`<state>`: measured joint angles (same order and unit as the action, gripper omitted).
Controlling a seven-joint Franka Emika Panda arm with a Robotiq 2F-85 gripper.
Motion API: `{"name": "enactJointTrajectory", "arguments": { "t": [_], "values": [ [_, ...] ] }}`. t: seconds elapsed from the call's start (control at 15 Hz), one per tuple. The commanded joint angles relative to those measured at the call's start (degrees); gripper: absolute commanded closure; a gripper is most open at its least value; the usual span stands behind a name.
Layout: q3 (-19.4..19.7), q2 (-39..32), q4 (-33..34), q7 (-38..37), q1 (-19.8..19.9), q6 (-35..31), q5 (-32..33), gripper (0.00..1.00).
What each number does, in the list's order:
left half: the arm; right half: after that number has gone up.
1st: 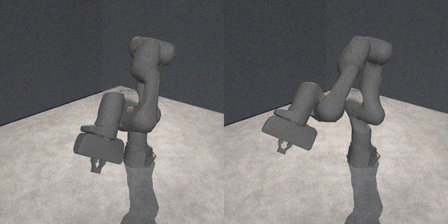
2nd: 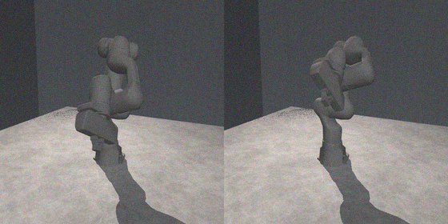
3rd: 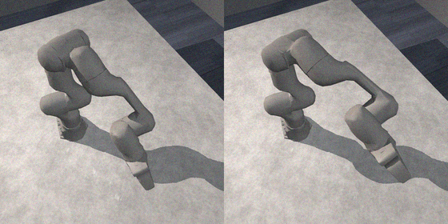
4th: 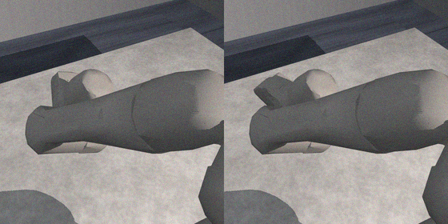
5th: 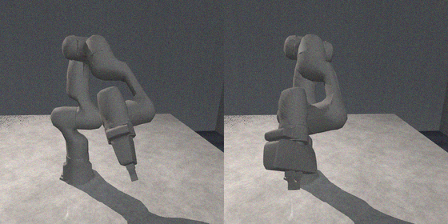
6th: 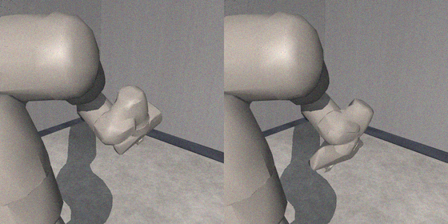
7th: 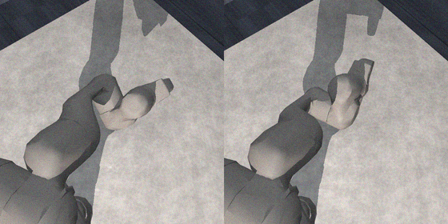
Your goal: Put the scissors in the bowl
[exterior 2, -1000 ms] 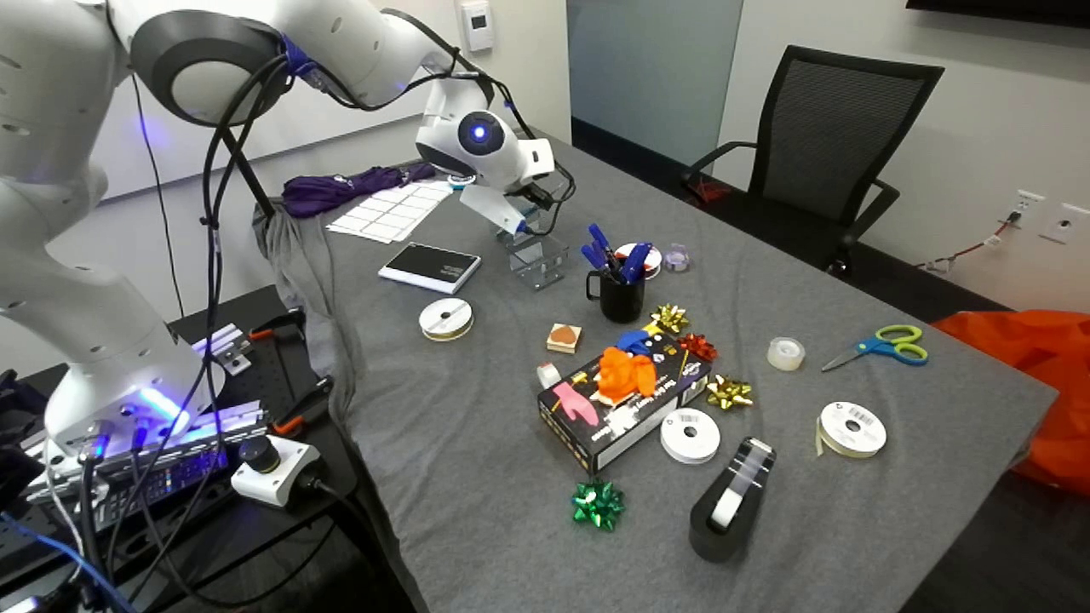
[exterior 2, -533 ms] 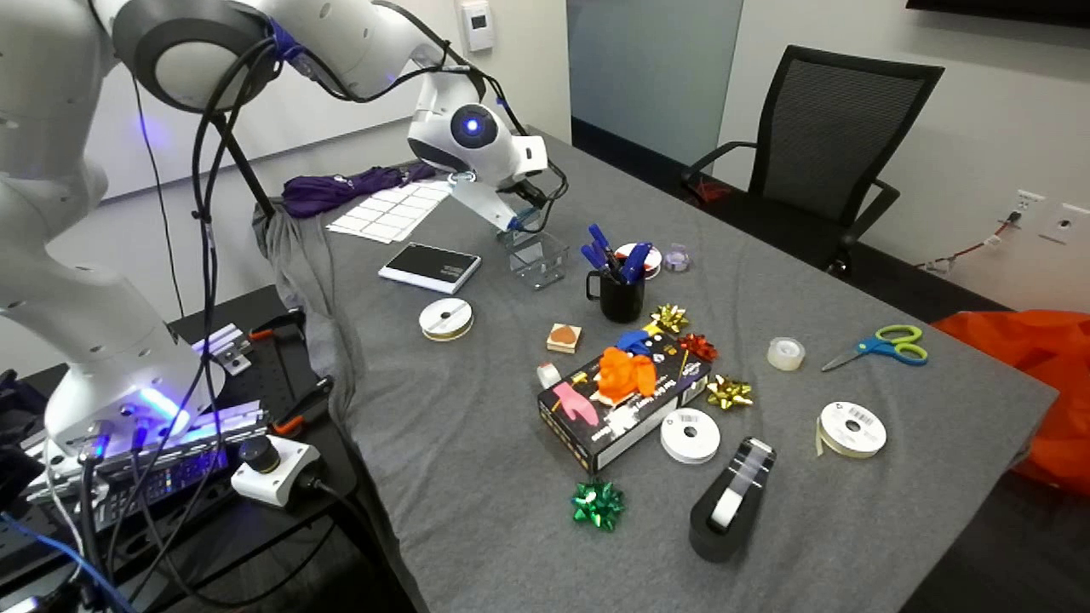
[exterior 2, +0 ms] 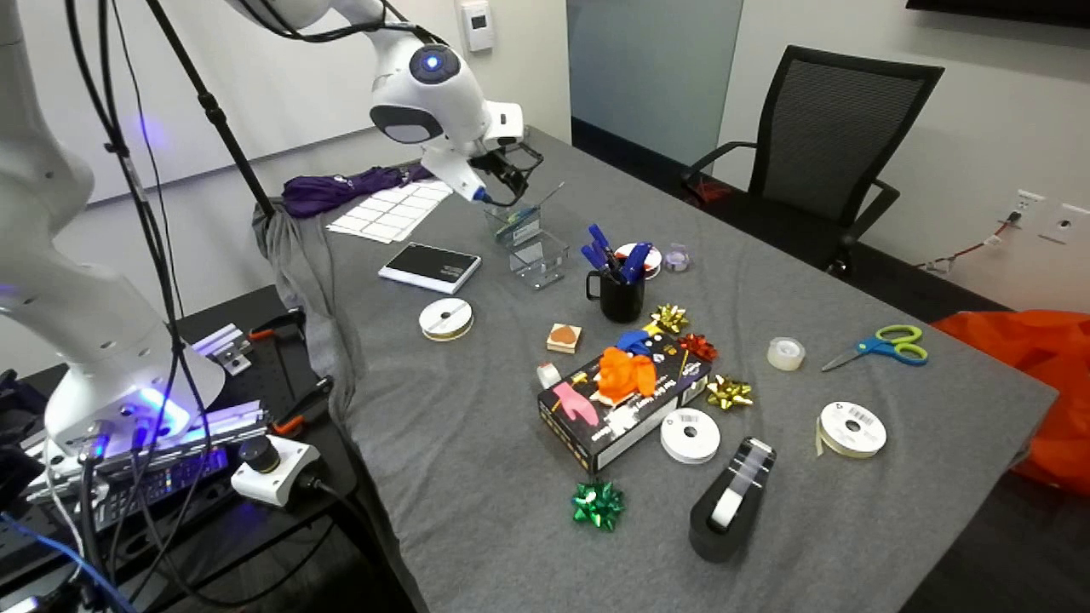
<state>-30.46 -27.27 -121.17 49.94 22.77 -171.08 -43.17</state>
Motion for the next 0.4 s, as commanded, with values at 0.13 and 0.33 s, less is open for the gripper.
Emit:
{"name": "enactJointTrajectory", "arguments": {
  "t": [0.13, 0.33],
  "values": [
    [14.68, 11.20, -5.93, -19.18, -10.75, 12.33, 15.96, 0.00],
    [16.92, 12.94, -4.69, -24.01, -12.37, 18.59, 20.76, 0.00]
  ]
}}
